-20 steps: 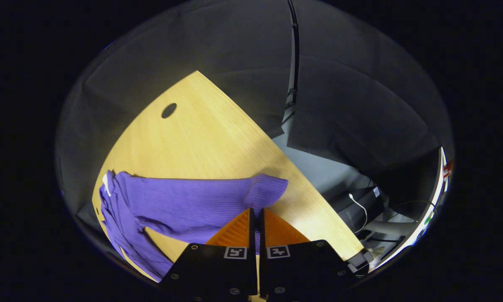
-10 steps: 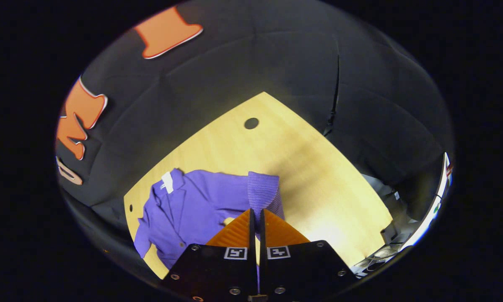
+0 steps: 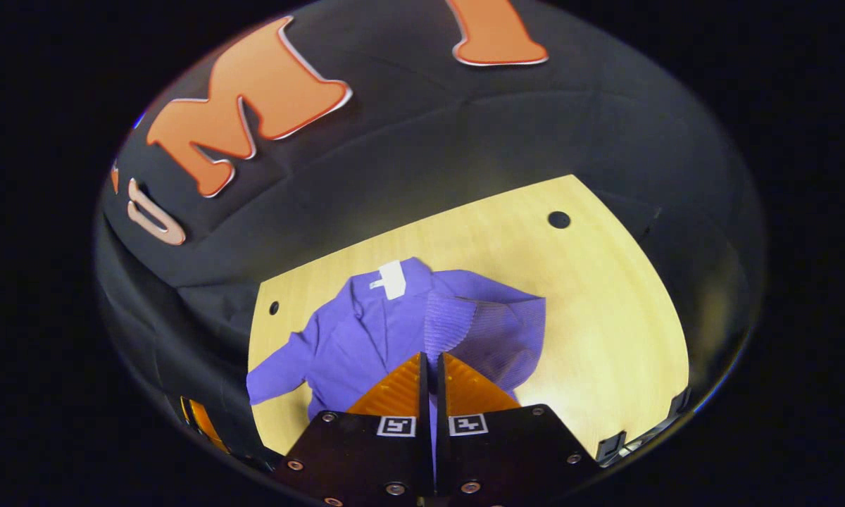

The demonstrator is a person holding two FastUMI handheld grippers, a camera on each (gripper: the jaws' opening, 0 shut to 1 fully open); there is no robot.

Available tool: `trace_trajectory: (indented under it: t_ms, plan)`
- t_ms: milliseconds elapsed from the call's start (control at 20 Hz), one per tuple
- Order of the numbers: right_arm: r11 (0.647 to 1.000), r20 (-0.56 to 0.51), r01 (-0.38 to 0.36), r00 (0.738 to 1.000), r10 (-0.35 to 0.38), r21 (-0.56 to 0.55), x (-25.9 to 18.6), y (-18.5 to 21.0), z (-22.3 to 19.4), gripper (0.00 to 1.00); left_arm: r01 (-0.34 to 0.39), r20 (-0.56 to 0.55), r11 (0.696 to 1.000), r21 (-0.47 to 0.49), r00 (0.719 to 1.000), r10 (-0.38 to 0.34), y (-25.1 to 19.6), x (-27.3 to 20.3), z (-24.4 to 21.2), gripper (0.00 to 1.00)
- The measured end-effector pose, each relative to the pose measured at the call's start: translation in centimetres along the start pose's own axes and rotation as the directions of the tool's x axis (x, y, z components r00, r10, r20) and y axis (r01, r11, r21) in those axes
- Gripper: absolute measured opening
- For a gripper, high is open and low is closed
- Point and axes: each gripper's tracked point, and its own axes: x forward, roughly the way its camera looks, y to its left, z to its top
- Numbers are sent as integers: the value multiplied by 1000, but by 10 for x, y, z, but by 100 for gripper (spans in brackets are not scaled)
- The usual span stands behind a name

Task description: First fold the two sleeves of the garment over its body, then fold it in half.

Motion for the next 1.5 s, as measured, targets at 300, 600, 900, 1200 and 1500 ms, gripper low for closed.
trace_trajectory:
  t_ms: [300, 600, 900, 1200, 1500]
  plan:
    - [983, -45, -116, 993, 111, -140, 25, 112, -9, 3, -86, -41, 996, -5, 995, 86, 53, -2, -18, 99]
    - [962, -97, -204, 977, 189, -182, 52, 181, -42, 2, -139, -73, 990, 15, 988, 140, 91, 1, -35, 99]
    - [938, 32, -267, 959, 280, -219, 19, 200, -27, 53, -118, -116, 993, 22, 986, 120, 102, 28, -48, 99]
    - [958, 389, -16, 912, 132, -288, -49, 129, 23, 96, -130, -402, 984, -121, 913, 71, 158, 101, -105, 99]
    - [960, 588, 207, 807, -60, -187, -110, 47, 20, 96, -133, -660, 989, -59, 749, 61, 204, 146, -192, 100]
